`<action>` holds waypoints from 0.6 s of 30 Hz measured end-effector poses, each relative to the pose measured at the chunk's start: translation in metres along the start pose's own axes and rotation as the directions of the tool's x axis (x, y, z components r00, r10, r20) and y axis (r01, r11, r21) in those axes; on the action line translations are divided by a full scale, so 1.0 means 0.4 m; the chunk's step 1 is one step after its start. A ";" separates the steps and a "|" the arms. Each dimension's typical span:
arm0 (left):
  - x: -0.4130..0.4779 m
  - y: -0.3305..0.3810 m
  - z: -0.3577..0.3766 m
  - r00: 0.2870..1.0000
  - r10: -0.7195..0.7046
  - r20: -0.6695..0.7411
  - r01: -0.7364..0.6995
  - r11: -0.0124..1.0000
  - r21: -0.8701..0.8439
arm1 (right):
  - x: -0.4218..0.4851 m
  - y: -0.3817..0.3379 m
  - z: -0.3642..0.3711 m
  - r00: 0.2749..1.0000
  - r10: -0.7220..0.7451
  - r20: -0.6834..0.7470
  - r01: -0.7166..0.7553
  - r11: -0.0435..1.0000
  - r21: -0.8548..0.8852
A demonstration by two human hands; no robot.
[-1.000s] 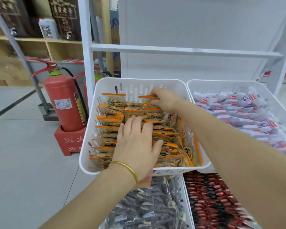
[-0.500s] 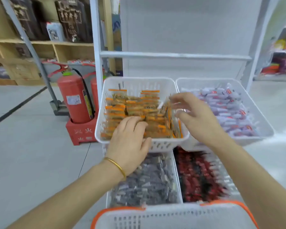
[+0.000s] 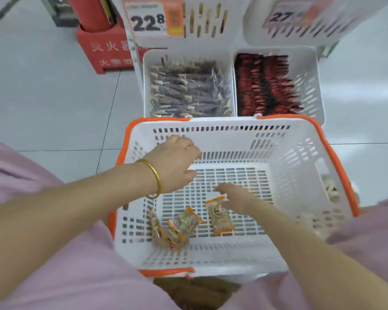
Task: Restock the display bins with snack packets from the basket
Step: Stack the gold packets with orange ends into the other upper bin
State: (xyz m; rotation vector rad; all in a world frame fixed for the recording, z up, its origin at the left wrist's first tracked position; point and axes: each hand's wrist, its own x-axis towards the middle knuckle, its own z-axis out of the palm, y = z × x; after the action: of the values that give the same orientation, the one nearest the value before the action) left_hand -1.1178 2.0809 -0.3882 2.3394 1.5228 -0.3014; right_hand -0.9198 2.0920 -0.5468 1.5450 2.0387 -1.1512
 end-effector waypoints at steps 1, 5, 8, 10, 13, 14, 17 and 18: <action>0.000 0.000 0.006 1.000 0.002 0.012 -0.002 1.000 0.009 | 0.018 0.016 0.029 0.999 -0.002 0.039 0.006 0.996 -0.084; 0.008 -0.012 0.020 1.000 0.006 0.014 -0.007 0.999 0.034 | 0.075 0.067 0.132 1.000 0.001 0.028 0.010 0.926 -0.377; 0.011 -0.028 0.026 1.000 0.005 0.029 -0.005 1.000 0.008 | 0.092 0.066 0.184 0.999 -0.003 -0.036 -0.015 0.870 -0.493; 0.010 -0.040 0.032 0.998 -0.008 0.064 0.009 1.000 -0.008 | 0.109 0.058 0.190 0.998 -0.011 -0.060 -0.021 0.863 -0.504; 0.008 -0.057 0.036 0.994 -0.042 0.096 0.045 0.999 -0.021 | 0.122 0.031 0.153 0.997 0.019 -0.076 -0.041 0.950 -0.310; 0.008 -0.060 0.035 0.994 -0.050 0.098 0.053 0.998 -0.024 | 0.123 0.015 0.136 0.990 0.011 -0.137 -0.048 0.963 -0.265; 0.008 -0.063 0.031 0.993 -0.067 0.101 0.070 0.997 -0.036 | 0.118 -0.044 0.096 0.908 -0.049 -0.415 -0.040 0.979 -0.202; 0.008 -0.062 0.030 0.992 -0.069 0.102 0.073 0.997 -0.039 | 0.117 -0.064 0.094 0.878 -0.084 -0.471 -0.010 0.981 -0.194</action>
State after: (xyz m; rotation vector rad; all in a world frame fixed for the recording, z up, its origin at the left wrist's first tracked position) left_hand -1.1391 2.0882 -0.4042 2.2065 1.5510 -0.3938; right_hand -0.9672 2.0912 -0.5916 1.8298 2.4099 -0.5895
